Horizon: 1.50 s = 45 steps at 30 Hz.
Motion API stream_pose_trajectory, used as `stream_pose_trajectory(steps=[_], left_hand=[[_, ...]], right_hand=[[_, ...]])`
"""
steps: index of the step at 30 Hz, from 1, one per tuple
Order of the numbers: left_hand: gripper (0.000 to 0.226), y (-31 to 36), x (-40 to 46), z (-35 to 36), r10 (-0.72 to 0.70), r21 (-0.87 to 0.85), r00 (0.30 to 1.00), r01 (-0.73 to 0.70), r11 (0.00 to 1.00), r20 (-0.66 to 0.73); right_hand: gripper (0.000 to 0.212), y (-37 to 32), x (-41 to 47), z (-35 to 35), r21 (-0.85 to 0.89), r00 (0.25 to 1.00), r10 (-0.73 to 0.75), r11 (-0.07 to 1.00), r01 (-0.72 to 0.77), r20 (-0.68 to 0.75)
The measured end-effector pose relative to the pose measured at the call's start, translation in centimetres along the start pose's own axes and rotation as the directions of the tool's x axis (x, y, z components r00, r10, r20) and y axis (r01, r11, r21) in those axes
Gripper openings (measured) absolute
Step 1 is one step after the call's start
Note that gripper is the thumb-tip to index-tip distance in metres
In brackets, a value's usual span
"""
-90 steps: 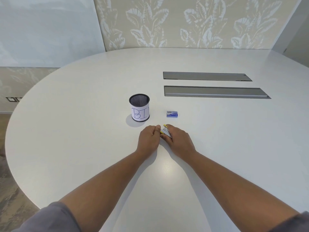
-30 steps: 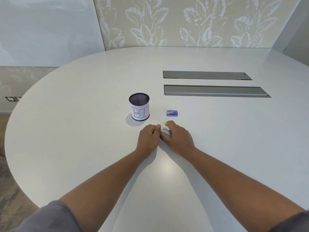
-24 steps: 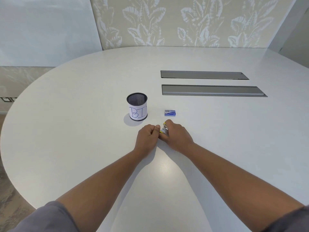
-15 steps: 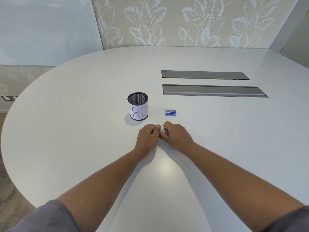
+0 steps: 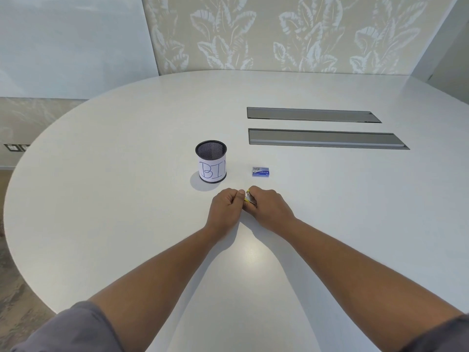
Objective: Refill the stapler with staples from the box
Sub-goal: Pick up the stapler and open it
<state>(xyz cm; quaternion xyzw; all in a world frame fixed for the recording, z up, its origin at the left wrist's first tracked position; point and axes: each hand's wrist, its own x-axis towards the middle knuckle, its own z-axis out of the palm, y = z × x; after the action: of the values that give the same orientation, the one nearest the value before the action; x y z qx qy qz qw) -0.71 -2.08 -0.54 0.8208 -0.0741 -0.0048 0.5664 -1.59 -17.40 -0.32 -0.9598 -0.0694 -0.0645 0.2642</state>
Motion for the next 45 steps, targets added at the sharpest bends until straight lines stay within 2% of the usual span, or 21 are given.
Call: stream_pose_trajectory(steps=[4, 9, 16, 25, 33, 40, 45], left_hand=[[0.041, -0.04, 0.07, 0.01, -0.003, 0.005, 1.000, 0.003, 1.000, 0.000], [0.041, -0.11, 0.17, 0.05, -0.014, 0.008, 1.000, 0.014, 1.000, -0.003], [0.042, -0.19, 0.15, 0.16, -0.015, 0.021, 1.000, 0.015, 1.000, -0.004], [0.041, -0.21, 0.17, 0.22, -0.003, 0.034, 1.000, 0.004, 0.999, -0.011], [0.042, -0.23, 0.03, 0.24, 0.014, 0.041, 1.000, -0.014, 0.999, -0.012], [0.044, -0.04, -0.01, 0.22, 0.017, 0.060, 1.000, -0.016, 0.998, -0.016], [0.043, -0.13, -0.07, 0.22, 0.011, 0.048, 1.000, -0.011, 0.999, -0.013]], right_hand=[[0.048, 0.18, 0.04, 0.12, 0.038, 1.000, 0.025, 0.999, -0.025, 0.005], [0.038, 0.37, 0.08, 0.37, 0.085, 0.995, 0.095, 0.992, -0.093, -0.015], [0.046, 0.54, 0.06, 0.55, 0.114, 0.991, 0.122, 0.987, -0.116, -0.052], [0.056, 0.60, -0.09, 0.58, 0.112, 0.998, 0.039, 0.993, -0.034, -0.049], [0.046, 0.73, -0.17, 0.76, 0.124, 0.993, 0.073, 0.990, -0.061, -0.093], [0.051, 0.81, -0.21, 0.96, 0.094, 0.996, 0.015, 0.996, -0.006, -0.091], [0.041, 0.92, -0.21, 1.01, 0.128, 0.992, 0.069, 0.990, -0.055, -0.107]])
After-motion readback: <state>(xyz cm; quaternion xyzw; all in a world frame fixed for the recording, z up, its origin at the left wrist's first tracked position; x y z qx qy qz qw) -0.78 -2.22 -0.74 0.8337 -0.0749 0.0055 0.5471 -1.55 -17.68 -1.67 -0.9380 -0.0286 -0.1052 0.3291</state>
